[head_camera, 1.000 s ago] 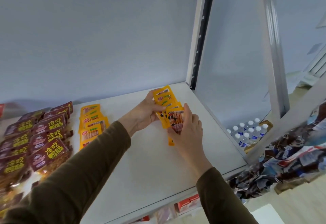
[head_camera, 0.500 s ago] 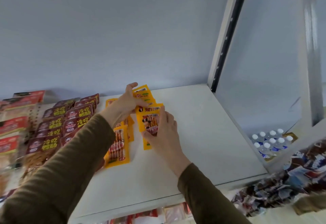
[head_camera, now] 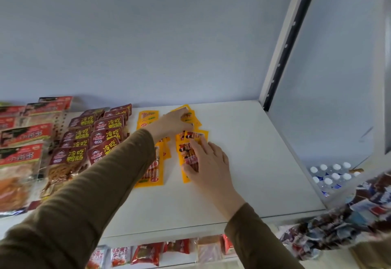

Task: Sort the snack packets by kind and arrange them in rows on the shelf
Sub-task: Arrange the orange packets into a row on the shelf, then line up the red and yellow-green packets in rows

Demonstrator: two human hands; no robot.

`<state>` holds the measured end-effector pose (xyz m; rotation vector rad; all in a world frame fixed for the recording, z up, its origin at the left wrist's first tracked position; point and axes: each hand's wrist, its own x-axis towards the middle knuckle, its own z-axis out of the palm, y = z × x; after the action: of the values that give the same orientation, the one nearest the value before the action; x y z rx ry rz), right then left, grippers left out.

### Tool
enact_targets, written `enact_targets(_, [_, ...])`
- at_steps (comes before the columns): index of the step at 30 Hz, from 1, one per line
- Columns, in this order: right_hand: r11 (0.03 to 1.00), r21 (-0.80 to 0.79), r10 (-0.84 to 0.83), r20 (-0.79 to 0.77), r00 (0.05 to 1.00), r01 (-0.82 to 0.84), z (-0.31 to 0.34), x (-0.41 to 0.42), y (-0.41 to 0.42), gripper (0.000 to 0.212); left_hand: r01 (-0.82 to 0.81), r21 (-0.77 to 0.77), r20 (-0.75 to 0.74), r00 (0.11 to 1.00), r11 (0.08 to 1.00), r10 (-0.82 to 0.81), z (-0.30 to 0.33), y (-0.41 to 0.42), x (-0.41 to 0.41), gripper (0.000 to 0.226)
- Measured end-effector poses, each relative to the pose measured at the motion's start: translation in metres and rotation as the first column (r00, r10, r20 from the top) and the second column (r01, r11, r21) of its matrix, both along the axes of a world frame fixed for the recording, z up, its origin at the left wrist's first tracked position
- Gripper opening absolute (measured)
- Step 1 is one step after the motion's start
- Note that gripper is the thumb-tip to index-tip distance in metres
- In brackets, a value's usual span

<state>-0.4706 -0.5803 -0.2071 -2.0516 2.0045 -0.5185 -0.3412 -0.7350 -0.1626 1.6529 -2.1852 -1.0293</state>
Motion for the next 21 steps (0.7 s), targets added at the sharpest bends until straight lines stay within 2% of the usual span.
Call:
enact_targets(3, [1.000, 0.022, 0.009, 0.039, 0.999, -0.010, 0.003, -0.001, 0.000, 0.068, 0.002, -0.020, 0.042, 0.999, 1.000, -0.001, 0.004, 0.005, 0.000, 0.084])
enact_targets(5, [1.000, 0.012, -0.008, 0.095, 0.995, 0.007, 0.007, 0.000, 0.001, 0.067, -0.046, -0.079, -0.019, 0.999, 0.996, 0.045, 0.009, 0.012, 0.003, 0.080])
enact_targets(8, [0.996, -0.057, -0.062, 0.147, 0.987, 0.071, 0.017, 0.000, -0.001, 0.063, -0.115, -0.253, -0.104, 0.990, 0.961, 0.091, 0.017, 0.032, 0.019, 0.068])
enact_targets(10, [0.993, -0.086, -0.066, 0.151, 0.986, 0.080, 0.024, 0.004, -0.004, 0.061, -0.116, -0.344, -0.068, 0.993, 0.932, 0.099, 0.023, 0.049, 0.033, 0.060])
enact_targets(14, [0.988, -0.149, -0.028, 0.144, 0.989, 0.050, 0.036, 0.030, -0.013, 0.053, -0.119, -0.431, 0.008, 0.991, 0.894, 0.136, 0.028, 0.086, 0.073, 0.053])
enact_targets(18, [0.983, -0.185, 0.012, 0.099, 0.995, 0.006, 0.046, 0.076, -0.013, 0.051, -0.130, -0.542, 0.055, 0.980, 0.830, 0.189, 0.028, 0.119, 0.127, 0.050])
enact_targets(21, [0.957, -0.286, 0.073, 0.072, 0.995, -0.049, 0.054, 0.123, -0.003, 0.043, -0.145, -0.584, 0.088, 0.967, 0.798, 0.240, 0.034, 0.147, 0.173, 0.047])
